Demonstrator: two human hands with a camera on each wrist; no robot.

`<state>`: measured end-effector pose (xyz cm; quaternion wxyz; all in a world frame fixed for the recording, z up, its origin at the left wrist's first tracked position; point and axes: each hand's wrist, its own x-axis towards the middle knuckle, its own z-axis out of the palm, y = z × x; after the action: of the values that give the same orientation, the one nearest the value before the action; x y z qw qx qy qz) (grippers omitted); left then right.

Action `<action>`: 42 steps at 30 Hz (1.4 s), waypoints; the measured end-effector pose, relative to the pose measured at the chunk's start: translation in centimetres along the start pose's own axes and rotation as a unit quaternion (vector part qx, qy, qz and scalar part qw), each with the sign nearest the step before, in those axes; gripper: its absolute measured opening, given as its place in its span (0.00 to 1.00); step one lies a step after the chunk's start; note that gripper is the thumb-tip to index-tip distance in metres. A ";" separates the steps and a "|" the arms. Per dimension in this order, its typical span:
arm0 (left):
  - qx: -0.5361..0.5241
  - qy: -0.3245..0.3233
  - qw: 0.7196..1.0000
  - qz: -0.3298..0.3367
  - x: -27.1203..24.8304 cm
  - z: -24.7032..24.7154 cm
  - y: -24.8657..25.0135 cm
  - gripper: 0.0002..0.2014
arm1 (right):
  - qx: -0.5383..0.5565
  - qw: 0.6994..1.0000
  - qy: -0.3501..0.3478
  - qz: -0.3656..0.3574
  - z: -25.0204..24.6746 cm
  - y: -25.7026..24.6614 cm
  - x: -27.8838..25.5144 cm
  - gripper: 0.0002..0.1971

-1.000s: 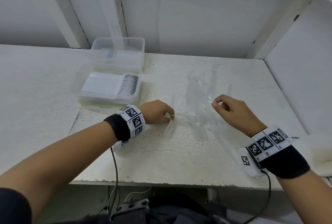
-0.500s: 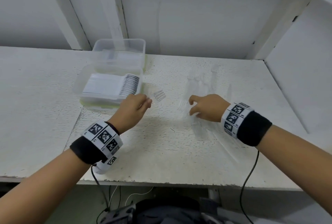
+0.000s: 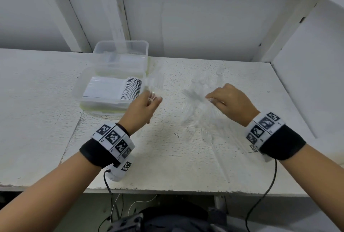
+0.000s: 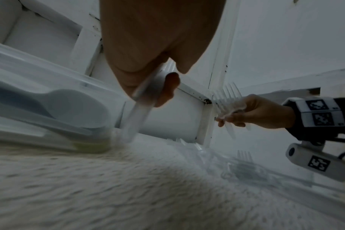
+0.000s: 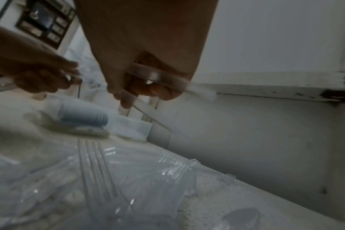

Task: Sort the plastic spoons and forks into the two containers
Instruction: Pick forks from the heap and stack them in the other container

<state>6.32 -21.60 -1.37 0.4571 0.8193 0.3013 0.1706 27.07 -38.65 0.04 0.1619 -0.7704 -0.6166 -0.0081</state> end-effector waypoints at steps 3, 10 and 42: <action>-0.047 -0.042 0.998 -0.019 -0.2 2.0 1.4 0.09 | 0.070 0.984 -0.026 0.159 -0.9 -0.2 -2.1 0.13; 0.021 -0.062 0.996 -0.068 -0.7 6.2 1.5 0.12 | 0.170 0.923 -0.100 0.330 0.7 -3.2 -6.4 0.15; -0.104 0.037 0.994 0.000 -1.6 -0.9 4.5 0.13 | 0.362 0.892 0.096 0.253 -0.2 -8.9 -3.6 0.07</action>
<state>6.11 -23.90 2.88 0.5280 0.7606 0.2985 0.2315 17.75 -40.48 1.63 0.4842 -0.7841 -0.3427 0.1826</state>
